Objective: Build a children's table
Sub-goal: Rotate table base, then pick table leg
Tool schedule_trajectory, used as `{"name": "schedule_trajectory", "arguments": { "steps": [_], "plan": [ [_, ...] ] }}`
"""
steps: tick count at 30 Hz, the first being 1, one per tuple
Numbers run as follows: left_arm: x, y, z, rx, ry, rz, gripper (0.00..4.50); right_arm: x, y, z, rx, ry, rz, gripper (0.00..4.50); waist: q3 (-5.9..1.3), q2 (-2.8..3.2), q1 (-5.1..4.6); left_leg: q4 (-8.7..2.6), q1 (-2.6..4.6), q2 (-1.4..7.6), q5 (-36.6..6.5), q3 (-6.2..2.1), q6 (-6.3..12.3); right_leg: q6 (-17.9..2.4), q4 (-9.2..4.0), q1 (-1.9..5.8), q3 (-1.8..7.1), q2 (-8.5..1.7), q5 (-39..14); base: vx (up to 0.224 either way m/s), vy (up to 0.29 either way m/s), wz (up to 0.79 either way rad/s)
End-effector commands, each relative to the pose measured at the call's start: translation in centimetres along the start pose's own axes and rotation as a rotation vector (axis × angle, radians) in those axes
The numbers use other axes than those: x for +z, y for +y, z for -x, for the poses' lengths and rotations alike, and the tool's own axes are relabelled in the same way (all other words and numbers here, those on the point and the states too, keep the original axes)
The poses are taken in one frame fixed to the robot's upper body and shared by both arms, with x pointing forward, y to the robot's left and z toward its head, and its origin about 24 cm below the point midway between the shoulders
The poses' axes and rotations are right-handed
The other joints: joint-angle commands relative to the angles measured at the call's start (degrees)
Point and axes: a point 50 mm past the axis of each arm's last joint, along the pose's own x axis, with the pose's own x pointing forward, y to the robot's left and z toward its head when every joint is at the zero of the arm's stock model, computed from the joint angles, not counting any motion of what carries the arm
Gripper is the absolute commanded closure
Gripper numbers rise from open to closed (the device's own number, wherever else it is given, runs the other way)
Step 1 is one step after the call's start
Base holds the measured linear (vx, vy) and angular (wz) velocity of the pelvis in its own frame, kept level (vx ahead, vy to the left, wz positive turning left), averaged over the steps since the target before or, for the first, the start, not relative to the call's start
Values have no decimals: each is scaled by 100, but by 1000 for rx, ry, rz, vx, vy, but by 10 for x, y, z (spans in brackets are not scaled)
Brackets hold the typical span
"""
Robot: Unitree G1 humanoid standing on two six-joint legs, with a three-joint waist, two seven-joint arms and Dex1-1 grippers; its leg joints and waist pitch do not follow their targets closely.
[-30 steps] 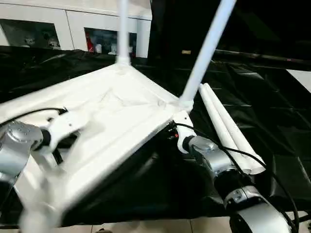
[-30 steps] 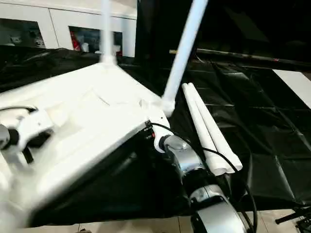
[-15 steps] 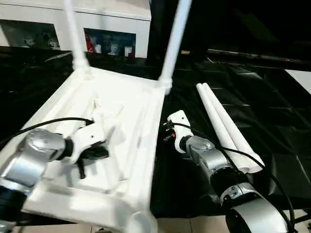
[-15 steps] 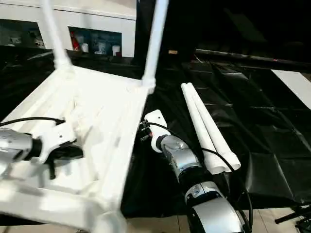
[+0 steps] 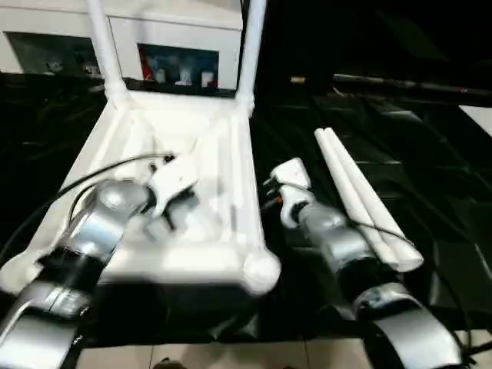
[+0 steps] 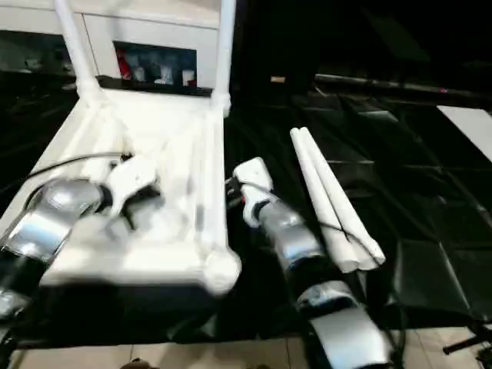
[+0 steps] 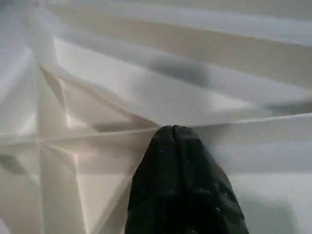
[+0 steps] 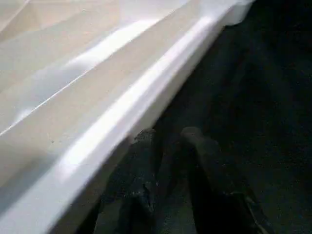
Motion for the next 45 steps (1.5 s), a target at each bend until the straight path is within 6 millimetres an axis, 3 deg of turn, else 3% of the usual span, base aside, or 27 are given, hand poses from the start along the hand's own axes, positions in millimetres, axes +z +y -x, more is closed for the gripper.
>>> {"name": "schedule_trajectory", "arguments": {
  "steps": [1,2,4,9,15,18,21,24,25,26,29,33,37,38,40,45],
  "plan": [
    [3,2,-5,40,-2,-31,450,0,-9,5,-31,-5,-5,357,-468,204,6,-356,24,-8,-1090,36,-199,-921,-364,347,288,-248,-676,0,0,0],
    [3,2,-9,71,3,-48,450,3,-17,11,-53,-20,4,357,-469,216,5,-351,9,-18,-1061,27,-194,-945,-346,367,285,-243,-606,0,0,0],
    [4,2,-11,103,-8,-67,450,6,-24,19,-78,-30,17,357,-482,178,28,-338,-6,-23,-925,32,-113,-961,-328,397,285,-246,-380,0,0,0],
    [15,6,-7,139,-80,-34,450,9,-45,37,-153,83,27,357,-452,180,25,-342,21,-22,-991,37,-76,-914,-377,387,288,-220,-685,0,0,0],
    [22,16,10,165,-155,-29,450,18,-78,60,-272,145,-41,322,-433,171,18,-346,29,-20,-1169,43,-135,-817,-428,358,280,-242,-1167,0,0,0],
    [40,14,27,98,-293,34,450,26,-99,76,-348,219,-77,293,-449,164,11,-333,33,-2,-1007,48,-163,-916,-371,362,286,-239,-921,0,0,0],
    [48,6,34,8,-368,54,450,27,-103,80,-340,271,-94,280,-436,130,-1,-323,8,-35,-1022,69,-135,-924,-392,361,279,-218,-932,0,0,0],
    [54,-11,39,-141,-418,78,450,26,-102,84,-294,353,-121,252,-438,125,11,-321,17,-11,-973,69,-114,-960,-368,356,283,-233,-970,0,0,0],
    [54,-11,39,-141,-418,78,450,26,-102,84,-294,353,-121,246,-427,125,5,-322,5,-23,-980,77,-102,-924,-388,350,285,-222,-1018,0,0,0],
    [54,-23,41,-222,-415,67,450,24,-101,86,-269,411,-136,246,-424,93,-1,-322,7,-24,-1007,85,-95,-886,-409,343,285,-223,-1104,0,0,0],
    [54,-34,45,-296,-407,68,450,21,-100,88,-256,489,-124,210,-417,98,-13,-328,3,-17,-1018,74,-124,-759,-428,345,286,-239,-1446,0,0,0],
    [54,-40,49,-347,-391,72,450,20,-98,89,-251,538,-131,210,-409,99,-32,-325,9,-20,-1087,74,-171,-676,-446,327,284,-224,-1607,0,0,0],
    [54,-44,53,-399,-373,64,450,17,-97,90,-251,572,-132,210,-418,103,-31,-323,7,-25,-980,72,-200,-707,-418,340,285,-219,-1445,0,0,0],
    [54,-47,55,-421,-365,64,450,15,-95,90,-239,595,-140,210,-416,57,-39,-318,3,-26,-956,81,-195,-707,-423,336,287,-212,-1423,0,0,0],
    [53,-48,56,-429,-359,63,450,13,-93,90,-227,613,-143,210,-416,87,-32,-320,5,-23,-927,78,-196,-706,-414,337,290,-217,-1411,0,0,0],
    [54,-51,58,-446,-345,62,450,5,-88,91,-202,663,-151,210,-418,85,-31,-314,-1,-27,-918,79,-206,-697,-411,346,294,-218,-1398,0,0,0]
  ]
}}
